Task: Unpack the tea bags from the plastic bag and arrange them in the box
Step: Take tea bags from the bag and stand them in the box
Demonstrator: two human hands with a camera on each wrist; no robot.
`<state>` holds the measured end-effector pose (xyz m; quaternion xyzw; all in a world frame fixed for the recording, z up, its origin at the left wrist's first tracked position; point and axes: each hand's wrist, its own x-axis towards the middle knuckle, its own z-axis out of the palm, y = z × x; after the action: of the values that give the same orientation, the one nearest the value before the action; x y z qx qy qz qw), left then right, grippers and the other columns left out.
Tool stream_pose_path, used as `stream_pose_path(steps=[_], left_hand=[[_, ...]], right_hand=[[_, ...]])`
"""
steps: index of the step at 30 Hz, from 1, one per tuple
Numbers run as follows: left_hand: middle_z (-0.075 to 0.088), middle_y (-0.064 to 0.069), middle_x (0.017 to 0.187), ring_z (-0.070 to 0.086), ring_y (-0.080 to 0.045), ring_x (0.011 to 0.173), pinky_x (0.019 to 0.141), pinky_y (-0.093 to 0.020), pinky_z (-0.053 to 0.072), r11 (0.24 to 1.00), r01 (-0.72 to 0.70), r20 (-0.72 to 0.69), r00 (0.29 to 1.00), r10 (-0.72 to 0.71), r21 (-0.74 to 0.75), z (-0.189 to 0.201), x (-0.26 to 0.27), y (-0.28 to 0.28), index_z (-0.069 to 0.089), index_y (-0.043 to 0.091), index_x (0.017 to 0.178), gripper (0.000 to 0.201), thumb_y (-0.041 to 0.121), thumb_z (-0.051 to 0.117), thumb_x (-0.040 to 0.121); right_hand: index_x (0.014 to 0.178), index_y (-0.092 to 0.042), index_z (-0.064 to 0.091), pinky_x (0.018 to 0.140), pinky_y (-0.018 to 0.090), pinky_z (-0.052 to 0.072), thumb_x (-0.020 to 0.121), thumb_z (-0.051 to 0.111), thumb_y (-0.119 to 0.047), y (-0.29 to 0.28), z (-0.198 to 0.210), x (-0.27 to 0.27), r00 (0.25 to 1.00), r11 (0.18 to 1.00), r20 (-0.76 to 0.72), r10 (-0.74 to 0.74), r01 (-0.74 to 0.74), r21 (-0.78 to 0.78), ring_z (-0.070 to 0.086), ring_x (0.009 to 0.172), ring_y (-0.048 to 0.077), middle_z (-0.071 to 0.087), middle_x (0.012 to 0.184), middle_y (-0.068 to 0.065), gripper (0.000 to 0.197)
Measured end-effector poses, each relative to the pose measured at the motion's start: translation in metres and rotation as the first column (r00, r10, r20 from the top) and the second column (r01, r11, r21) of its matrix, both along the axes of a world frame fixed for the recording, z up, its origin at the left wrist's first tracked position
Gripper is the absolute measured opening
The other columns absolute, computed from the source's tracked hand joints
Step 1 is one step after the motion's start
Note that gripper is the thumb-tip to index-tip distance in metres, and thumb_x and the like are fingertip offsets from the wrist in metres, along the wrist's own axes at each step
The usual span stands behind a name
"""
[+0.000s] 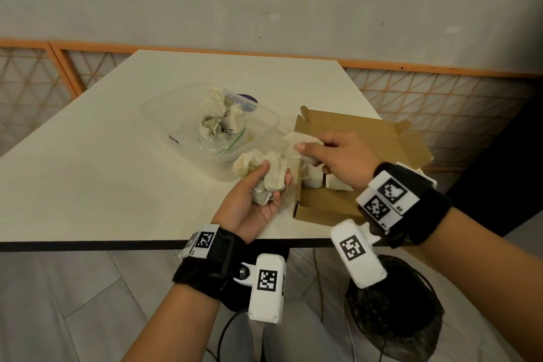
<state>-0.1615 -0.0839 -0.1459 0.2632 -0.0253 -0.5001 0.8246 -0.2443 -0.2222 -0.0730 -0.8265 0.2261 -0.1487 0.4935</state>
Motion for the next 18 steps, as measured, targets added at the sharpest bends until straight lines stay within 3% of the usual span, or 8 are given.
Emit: stream_pose_path(steps=[3, 6, 8, 10, 14, 18], left_hand=[[0.069, -0.010, 0.092, 0.068, -0.015, 0.077, 0.049, -0.015, 0.049, 1.000, -0.012, 0.003, 1.000, 0.012, 0.020, 0.000, 0.000, -0.001, 0.061, 0.007, 0.108, 0.033, 0.023, 0.061, 0.078], [0.069, -0.010, 0.094, 0.067, -0.015, 0.077, 0.051, -0.015, 0.050, 0.999, -0.037, 0.012, 0.999, 0.036, 0.015, -0.002, 0.001, -0.002, 0.061, 0.009, 0.110, 0.033, 0.025, 0.061, 0.081], [0.069, -0.008, 0.096, 0.065, -0.015, 0.077, 0.051, -0.016, 0.050, 0.998, -0.056, 0.025, 0.998, 0.055, 0.014, -0.003, 0.002, -0.003, 0.062, 0.011, 0.109, 0.032, 0.027, 0.061, 0.081], [0.069, -0.005, 0.092, 0.062, -0.012, 0.074, 0.051, -0.015, 0.050, 0.997, -0.071, 0.036, 0.997, 0.070, 0.024, -0.005, 0.002, -0.003, 0.063, 0.012, 0.103, 0.027, 0.027, 0.061, 0.081], [0.067, -0.004, 0.095, 0.062, -0.010, 0.072, 0.053, -0.015, 0.050, 0.996, -0.087, 0.047, 0.995, 0.086, 0.023, -0.006, 0.002, -0.004, 0.061, 0.012, 0.109, 0.033, 0.028, 0.060, 0.079], [0.066, -0.005, 0.097, 0.060, -0.010, 0.075, 0.053, -0.015, 0.048, 0.997, -0.081, 0.063, 0.995, 0.080, 0.008, -0.006, 0.002, -0.005, 0.058, 0.010, 0.117, 0.043, 0.030, 0.059, 0.079]], right_hand=[[0.085, -0.013, 0.064, 0.054, 0.018, 0.047, 0.087, 0.062, -0.016, -0.003, -0.001, -0.003, 0.999, 0.970, 0.039, -0.021, 0.011, 0.243, 0.058, 0.058, 0.010, 0.064, 0.076, 0.006, 0.004], [0.084, -0.014, 0.057, 0.056, 0.023, 0.048, 0.088, 0.058, -0.007, 0.003, -0.002, -0.004, 0.998, 0.906, 0.058, 0.006, -0.030, 0.422, 0.062, 0.061, 0.014, 0.064, 0.079, 0.008, 0.008], [0.081, -0.014, 0.061, 0.055, 0.022, 0.044, 0.088, 0.060, -0.014, 0.006, -0.003, -0.003, 0.999, 0.940, 0.011, 0.046, -0.047, 0.337, 0.056, 0.064, 0.016, 0.062, 0.080, 0.007, 0.007], [0.083, -0.014, 0.067, 0.049, 0.015, 0.042, 0.086, 0.064, -0.020, 0.008, -0.005, 0.000, 0.998, 0.968, -0.031, 0.063, -0.053, 0.245, 0.055, 0.057, 0.009, 0.063, 0.078, 0.003, 0.007], [0.089, -0.007, 0.061, 0.042, 0.015, 0.043, 0.085, 0.062, -0.006, 0.013, -0.005, 0.006, 0.995, 0.918, 0.008, 0.099, -0.094, 0.385, 0.053, 0.046, 0.008, 0.059, 0.066, 0.007, 0.004], [0.083, -0.007, 0.057, 0.050, 0.016, 0.053, 0.085, 0.058, 0.004, 0.015, -0.002, 0.009, 0.984, 0.865, 0.010, 0.179, -0.162, 0.475, 0.063, 0.047, 0.007, 0.065, 0.057, 0.003, 0.012]])
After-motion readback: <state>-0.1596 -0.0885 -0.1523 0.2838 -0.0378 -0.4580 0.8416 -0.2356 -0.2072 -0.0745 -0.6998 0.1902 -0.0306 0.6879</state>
